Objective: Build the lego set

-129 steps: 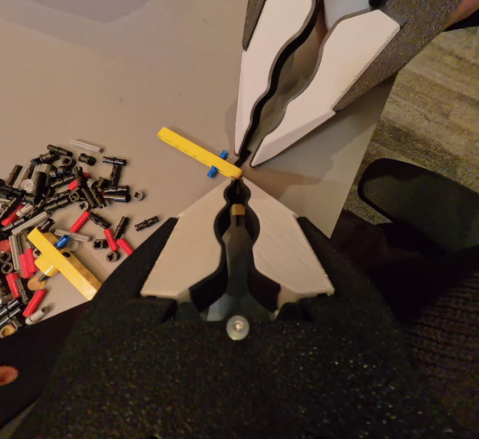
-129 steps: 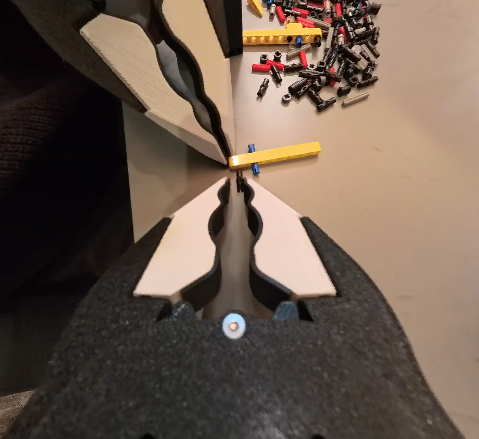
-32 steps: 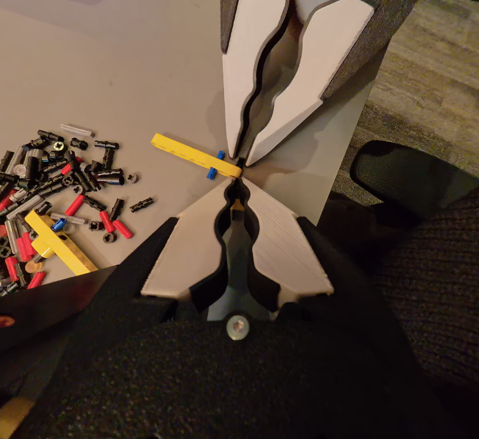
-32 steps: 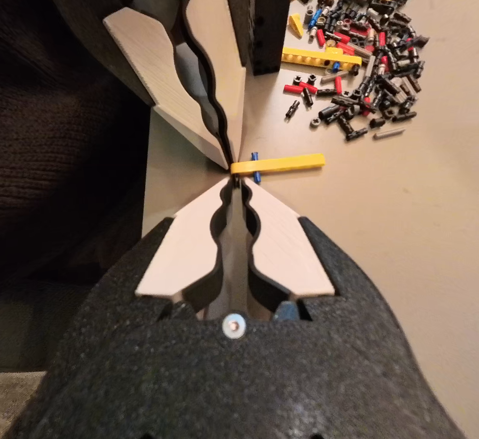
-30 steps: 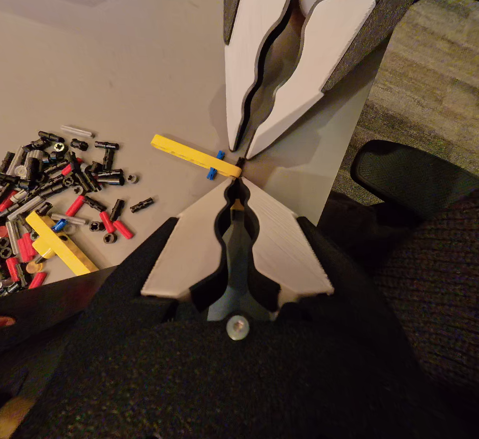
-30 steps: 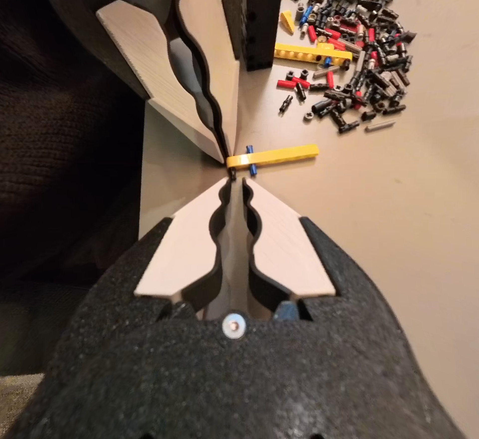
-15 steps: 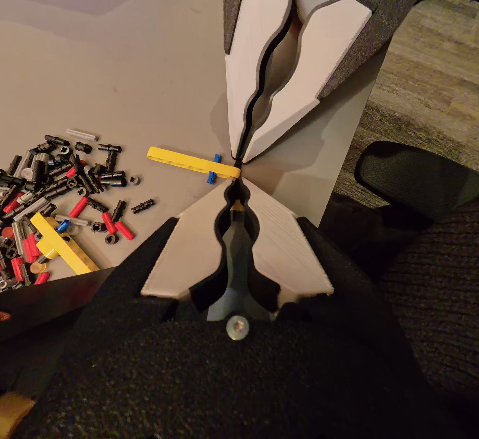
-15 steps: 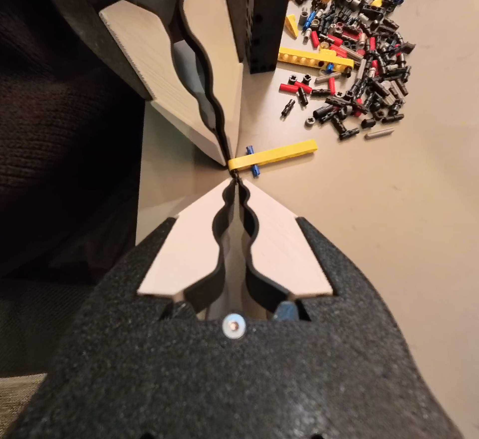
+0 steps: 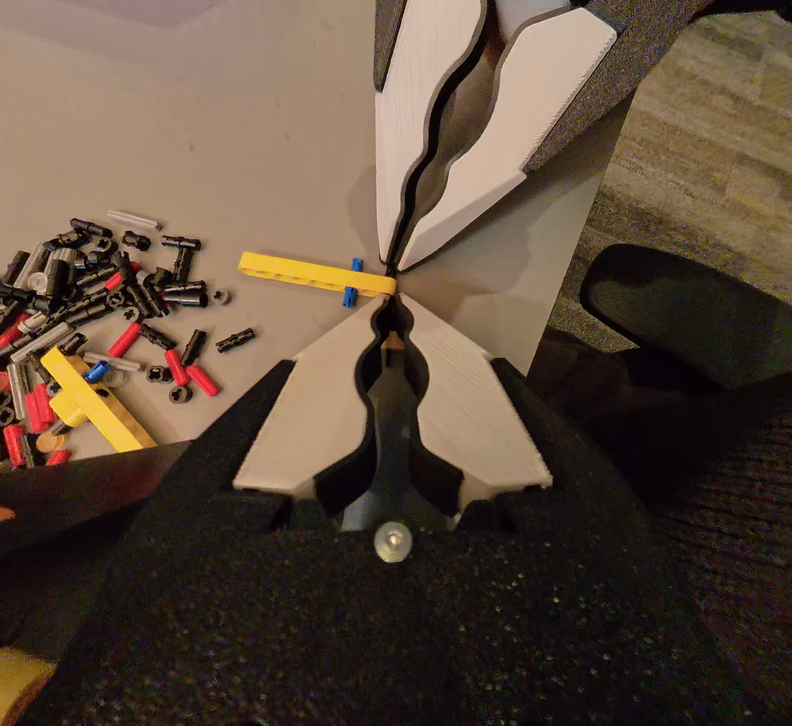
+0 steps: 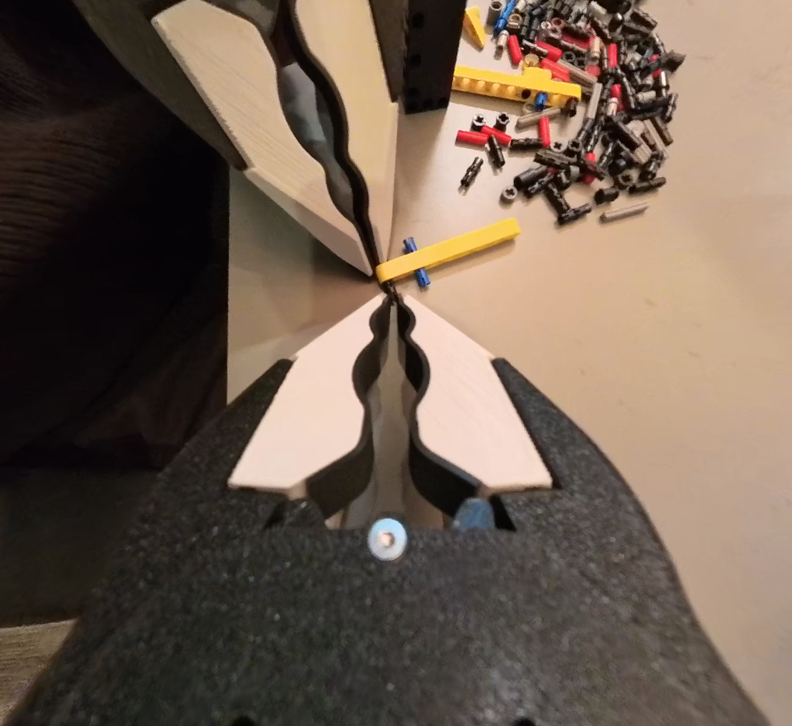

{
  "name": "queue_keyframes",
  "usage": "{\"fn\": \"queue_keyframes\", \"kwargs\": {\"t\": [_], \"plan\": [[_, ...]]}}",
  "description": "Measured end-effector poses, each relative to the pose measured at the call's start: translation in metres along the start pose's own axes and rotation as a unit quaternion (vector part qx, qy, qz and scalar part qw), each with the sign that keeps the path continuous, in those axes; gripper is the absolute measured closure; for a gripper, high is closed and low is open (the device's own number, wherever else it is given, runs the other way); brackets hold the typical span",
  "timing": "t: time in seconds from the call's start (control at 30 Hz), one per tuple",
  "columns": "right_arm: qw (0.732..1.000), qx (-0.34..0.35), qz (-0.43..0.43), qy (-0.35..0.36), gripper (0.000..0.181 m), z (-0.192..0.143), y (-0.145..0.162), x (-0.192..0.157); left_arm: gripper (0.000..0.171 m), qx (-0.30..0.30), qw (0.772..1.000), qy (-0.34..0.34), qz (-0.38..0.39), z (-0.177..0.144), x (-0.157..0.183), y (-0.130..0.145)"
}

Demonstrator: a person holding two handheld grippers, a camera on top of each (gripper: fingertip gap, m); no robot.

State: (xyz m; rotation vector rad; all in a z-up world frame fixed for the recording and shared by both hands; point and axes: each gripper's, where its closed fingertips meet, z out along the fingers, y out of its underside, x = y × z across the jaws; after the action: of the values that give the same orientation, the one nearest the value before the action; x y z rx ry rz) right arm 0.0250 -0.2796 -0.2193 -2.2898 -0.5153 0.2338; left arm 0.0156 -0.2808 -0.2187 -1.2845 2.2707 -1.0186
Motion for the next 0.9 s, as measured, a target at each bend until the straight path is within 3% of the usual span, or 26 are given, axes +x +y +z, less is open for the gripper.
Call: {"fn": "queue_keyframes", "kwargs": {"t": [0.1,0.17,0.33,0.43,0.6,0.8,0.9], "plan": [[0.998,0.017,0.058,0.014,0.176,-0.003,0.001,0.000,0.163,0.003,1.000,0.006,-0.010,-0.004,0.005,0.002],[0.995,0.038,0.086,0.042,0.166,-0.009,0.000,0.002,0.160,0.020,1.000,-0.005,0.000,-0.013,0.008,0.000],[0.977,0.086,0.134,0.142,0.161,-0.017,-0.012,0.004,0.160,0.103,0.994,-0.040,0.015,-0.045,0.008,-0.015],[0.961,0.087,0.154,0.213,0.158,-0.016,-0.015,0.010,0.160,0.118,0.992,-0.053,0.011,-0.055,0.005,-0.013],[0.944,0.138,0.246,0.173,0.157,-0.009,-0.029,0.002,0.160,0.125,0.991,-0.052,0.007,-0.066,0.013,-0.001],[0.939,0.055,0.279,0.191,0.158,0.004,-0.008,0.007,0.160,0.155,0.985,-0.069,0.007,-0.085,0.018,0.003],[0.944,0.048,0.266,0.189,0.171,0.007,-0.010,0.006,0.160,0.171,0.983,-0.065,0.002,-0.093,0.021,0.003]]}}
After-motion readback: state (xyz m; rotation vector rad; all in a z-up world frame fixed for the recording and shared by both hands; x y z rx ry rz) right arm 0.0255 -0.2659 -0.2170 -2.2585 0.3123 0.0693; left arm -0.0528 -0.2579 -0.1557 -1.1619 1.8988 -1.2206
